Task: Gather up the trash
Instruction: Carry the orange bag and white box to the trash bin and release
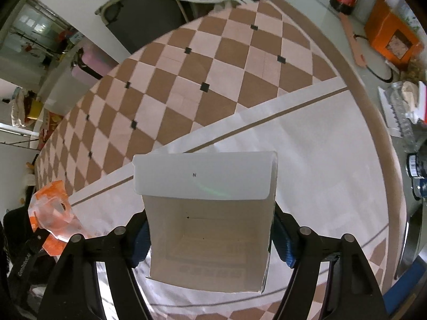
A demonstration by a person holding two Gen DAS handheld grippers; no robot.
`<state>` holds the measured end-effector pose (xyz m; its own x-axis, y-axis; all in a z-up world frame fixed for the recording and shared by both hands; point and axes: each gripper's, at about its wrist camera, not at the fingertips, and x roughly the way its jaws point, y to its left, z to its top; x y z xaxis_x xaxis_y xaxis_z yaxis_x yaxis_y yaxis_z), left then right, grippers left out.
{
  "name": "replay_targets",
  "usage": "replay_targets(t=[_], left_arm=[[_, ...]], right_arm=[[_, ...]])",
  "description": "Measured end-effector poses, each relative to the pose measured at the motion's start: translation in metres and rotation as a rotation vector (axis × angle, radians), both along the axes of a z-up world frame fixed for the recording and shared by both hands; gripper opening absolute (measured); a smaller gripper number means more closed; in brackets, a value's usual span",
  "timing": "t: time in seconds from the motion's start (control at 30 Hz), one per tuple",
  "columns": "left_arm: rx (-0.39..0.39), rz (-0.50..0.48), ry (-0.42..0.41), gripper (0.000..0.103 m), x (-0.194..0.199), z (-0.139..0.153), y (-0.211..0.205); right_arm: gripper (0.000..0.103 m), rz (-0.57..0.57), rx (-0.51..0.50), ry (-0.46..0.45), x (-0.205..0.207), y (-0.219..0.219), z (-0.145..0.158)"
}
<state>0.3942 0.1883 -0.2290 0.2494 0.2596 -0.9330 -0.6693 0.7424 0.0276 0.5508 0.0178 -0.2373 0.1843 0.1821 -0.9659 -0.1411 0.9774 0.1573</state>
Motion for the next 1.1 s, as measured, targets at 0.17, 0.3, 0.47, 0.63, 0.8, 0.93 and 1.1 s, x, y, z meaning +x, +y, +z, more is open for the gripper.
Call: replay_targets(t=[0.17, 0.3, 0.47, 0.63, 0.8, 0.93, 1.1], left_arm=[[0.057, -0.045, -0.026, 0.015, -0.047, 0.021, -0.013], [0.081, -0.094, -0.065, 0.015, -0.103, 0.036, -0.025], [0.084, -0.157, -0.106, 0.015, -0.18, 0.047, -0.036], [0.058, -0.243, -0.118, 0.015, -0.267, 0.054, -0.05], [0.013, -0.311, -0.097, 0.015, -0.34, 0.044, -0.067], [-0.074, -0.294, -0.053, 0.015, -0.393, 0.013, -0.071], [-0.187, -0.22, 0.046, 0.015, -0.447, -0.05, -0.072]], right_arm=[[0.076, 0.025, -0.008, -0.089, -0.05, -0.007, 0.027], [0.076, 0.021, 0.002, -0.134, -0.108, -0.017, 0.044], [0.076, 0.003, 0.016, -0.19, -0.204, -0.026, 0.06], [0.076, -0.021, 0.037, -0.198, -0.321, -0.037, 0.063], [0.076, -0.003, 0.054, -0.16, -0.421, -0.046, 0.051], [0.076, 0.039, 0.048, -0.075, -0.491, -0.055, 0.02], [0.076, 0.096, 0.041, 0.113, -0.56, -0.06, -0.058]])
